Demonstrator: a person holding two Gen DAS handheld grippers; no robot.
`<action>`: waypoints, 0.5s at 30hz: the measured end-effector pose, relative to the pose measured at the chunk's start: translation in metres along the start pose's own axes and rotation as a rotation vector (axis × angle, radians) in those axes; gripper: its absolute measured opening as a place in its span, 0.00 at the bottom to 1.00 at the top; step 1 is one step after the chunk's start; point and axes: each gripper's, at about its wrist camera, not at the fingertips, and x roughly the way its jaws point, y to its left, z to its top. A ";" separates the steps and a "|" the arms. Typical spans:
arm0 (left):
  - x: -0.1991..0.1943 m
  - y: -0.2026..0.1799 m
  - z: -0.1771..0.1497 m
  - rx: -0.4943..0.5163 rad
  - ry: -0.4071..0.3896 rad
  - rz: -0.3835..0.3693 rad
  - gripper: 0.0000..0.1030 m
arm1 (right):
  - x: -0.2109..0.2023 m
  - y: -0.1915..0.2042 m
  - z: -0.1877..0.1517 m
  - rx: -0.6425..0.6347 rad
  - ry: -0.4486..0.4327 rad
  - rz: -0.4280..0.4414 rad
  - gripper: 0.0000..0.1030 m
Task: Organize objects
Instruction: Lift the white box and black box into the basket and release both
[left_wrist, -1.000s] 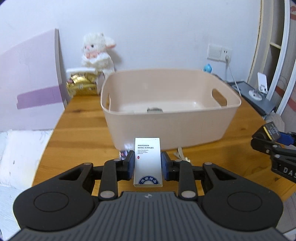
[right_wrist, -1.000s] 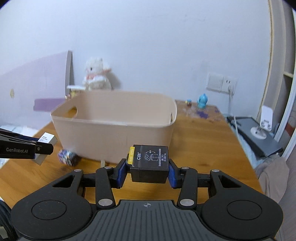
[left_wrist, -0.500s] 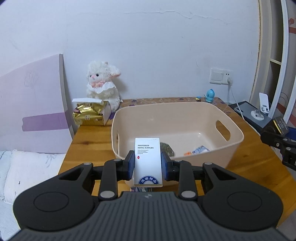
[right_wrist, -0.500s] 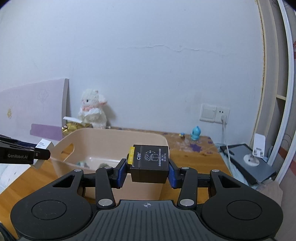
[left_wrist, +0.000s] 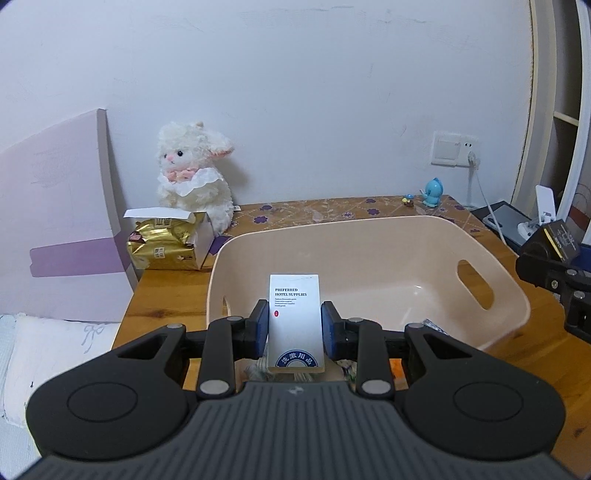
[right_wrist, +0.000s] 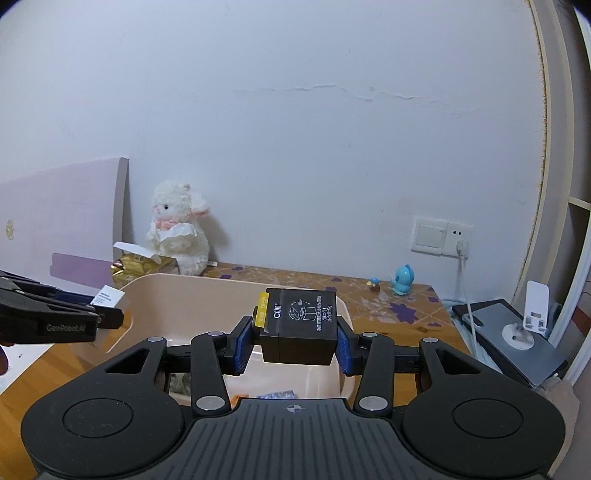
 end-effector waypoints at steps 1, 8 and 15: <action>0.007 0.000 0.002 0.001 0.010 -0.002 0.31 | 0.005 0.000 0.001 -0.001 0.004 -0.001 0.40; 0.061 0.000 0.010 0.016 0.115 -0.027 0.31 | 0.044 0.003 0.008 -0.018 0.071 -0.002 0.40; 0.099 -0.012 0.007 0.080 0.218 -0.049 0.31 | 0.088 0.009 -0.001 -0.035 0.194 0.003 0.40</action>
